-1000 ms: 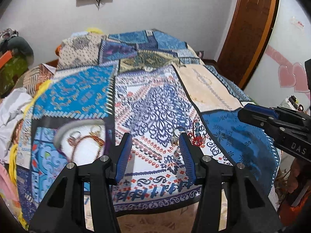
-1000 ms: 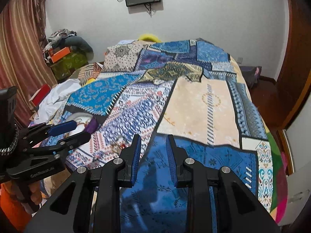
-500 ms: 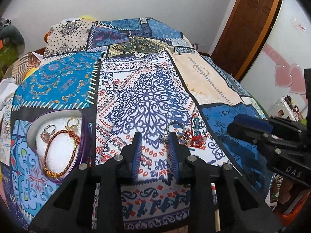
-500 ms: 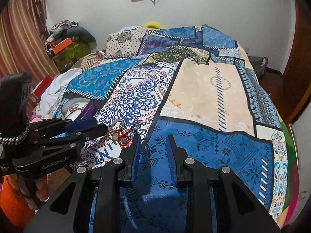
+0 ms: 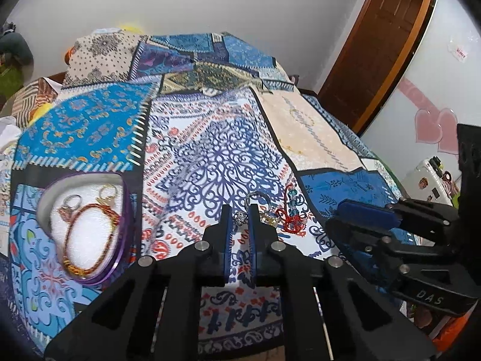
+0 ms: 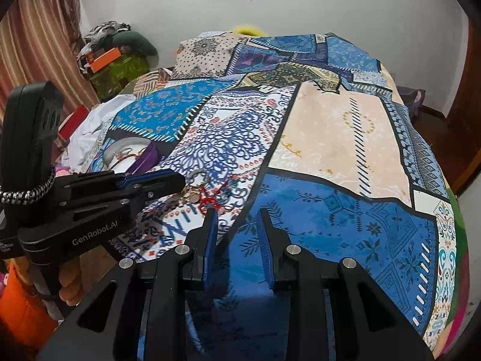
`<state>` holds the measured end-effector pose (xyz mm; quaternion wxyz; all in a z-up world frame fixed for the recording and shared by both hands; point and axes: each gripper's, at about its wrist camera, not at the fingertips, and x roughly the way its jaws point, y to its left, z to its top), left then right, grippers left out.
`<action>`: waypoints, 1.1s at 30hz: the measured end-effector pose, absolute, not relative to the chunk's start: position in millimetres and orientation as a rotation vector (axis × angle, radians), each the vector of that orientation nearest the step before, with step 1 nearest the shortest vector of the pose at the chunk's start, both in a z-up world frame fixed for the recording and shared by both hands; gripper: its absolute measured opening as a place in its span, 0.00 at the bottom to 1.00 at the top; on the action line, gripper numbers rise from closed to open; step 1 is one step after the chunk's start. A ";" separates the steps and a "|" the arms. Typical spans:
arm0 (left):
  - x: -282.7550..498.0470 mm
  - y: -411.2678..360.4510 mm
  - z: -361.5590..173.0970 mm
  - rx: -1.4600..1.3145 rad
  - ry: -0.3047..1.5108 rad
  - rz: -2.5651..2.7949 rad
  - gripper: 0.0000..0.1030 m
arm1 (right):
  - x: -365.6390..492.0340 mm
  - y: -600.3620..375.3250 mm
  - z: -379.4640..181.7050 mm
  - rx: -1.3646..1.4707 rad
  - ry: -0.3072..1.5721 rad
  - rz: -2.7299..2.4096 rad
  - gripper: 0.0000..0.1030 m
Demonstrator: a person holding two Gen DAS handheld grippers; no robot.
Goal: Organize jewelry
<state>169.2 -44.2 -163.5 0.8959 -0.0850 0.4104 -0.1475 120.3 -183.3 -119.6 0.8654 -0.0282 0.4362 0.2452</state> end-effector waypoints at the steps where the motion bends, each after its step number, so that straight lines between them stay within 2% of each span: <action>1: 167.7 -42.8 -160.6 -0.175 0.843 -0.304 0.08 | 119.9 -182.1 -119.3 -0.060 0.913 0.519 0.23; 15: 152.2 -27.2 -128.7 -0.177 0.752 -0.298 0.08 | 126.0 -157.0 -126.8 -0.093 0.936 0.554 0.23; 26: 146.8 -7.3 -172.0 -0.240 0.887 -0.247 0.08 | 125.1 -156.1 -123.6 -0.102 0.926 0.548 0.23; 33: 131.1 -0.1 -170.9 -0.259 0.878 -0.257 0.08 | 125.4 -153.3 -119.3 -0.098 0.913 0.549 0.23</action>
